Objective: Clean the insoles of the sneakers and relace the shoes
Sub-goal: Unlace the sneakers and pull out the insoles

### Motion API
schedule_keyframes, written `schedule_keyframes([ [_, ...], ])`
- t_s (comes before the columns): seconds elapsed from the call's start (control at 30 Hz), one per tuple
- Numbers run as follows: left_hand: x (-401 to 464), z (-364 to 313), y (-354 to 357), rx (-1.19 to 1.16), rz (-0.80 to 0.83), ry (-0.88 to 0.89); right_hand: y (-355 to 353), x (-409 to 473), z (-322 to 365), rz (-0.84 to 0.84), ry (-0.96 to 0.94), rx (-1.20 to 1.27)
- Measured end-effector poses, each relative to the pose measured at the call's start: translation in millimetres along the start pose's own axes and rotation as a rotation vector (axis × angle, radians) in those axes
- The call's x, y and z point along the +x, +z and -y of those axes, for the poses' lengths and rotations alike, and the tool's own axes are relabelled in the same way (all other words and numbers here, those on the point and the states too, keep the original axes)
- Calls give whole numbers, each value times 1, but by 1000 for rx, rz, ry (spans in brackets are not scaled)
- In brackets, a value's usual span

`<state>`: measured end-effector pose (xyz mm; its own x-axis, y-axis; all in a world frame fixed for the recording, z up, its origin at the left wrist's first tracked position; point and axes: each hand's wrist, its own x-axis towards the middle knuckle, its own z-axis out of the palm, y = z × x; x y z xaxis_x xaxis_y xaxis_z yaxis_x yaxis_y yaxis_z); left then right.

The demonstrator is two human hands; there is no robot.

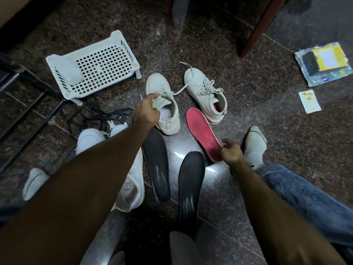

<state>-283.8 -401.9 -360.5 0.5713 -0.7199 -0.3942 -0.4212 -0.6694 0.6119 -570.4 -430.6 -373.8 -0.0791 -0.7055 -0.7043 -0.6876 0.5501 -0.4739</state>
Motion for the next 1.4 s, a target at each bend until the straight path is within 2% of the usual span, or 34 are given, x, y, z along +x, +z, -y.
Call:
schedule_keyframes([
  [0.07,6,7,5,3,89,5,-2,3,9,-49,-33,-88],
  [0.13,4,9,10,23,156,19,-6,5,23,-180,-138,-131],
  [0.23,0,8,16,15,70,17,-10,13,48,-326,-447,-255],
  [0.33,-4,9,19,-35,26,-9,-15,21,80,-307,-644,-481],
  [0.37,-4,10,19,-47,28,-22,-15,24,91,-257,-615,-594],
  [0.43,-6,12,19,-53,49,-48,-14,34,105,-132,-427,-834],
  [0.5,-7,16,20,-50,75,-45,-9,43,110,-60,-289,-916],
  [0.57,-5,21,20,-49,82,-38,-5,49,111,-73,-270,-891],
  [0.67,-7,21,22,-16,59,11,-7,50,112,-138,-396,-848],
  [0.77,-14,7,25,74,-101,167,-4,44,112,-181,-607,-871],
  [0.87,-13,-12,34,94,-188,336,5,43,102,-90,-656,-890],
  [0.93,-8,-27,42,68,-125,383,6,49,92,6,-587,-785],
  [1.0,-3,-43,48,64,-46,400,2,54,86,8,-524,-556],
  [1.13,14,-68,59,64,62,357,-9,61,91,-310,-611,-164],
  [1.17,19,-73,62,64,76,343,-12,65,98,-322,-596,-141],
  [1.3,44,-90,72,88,144,313,-16,89,121,-57,-482,-430],
  [1.4,57,-98,75,182,252,327,-14,96,127,-119,-517,-550],
])
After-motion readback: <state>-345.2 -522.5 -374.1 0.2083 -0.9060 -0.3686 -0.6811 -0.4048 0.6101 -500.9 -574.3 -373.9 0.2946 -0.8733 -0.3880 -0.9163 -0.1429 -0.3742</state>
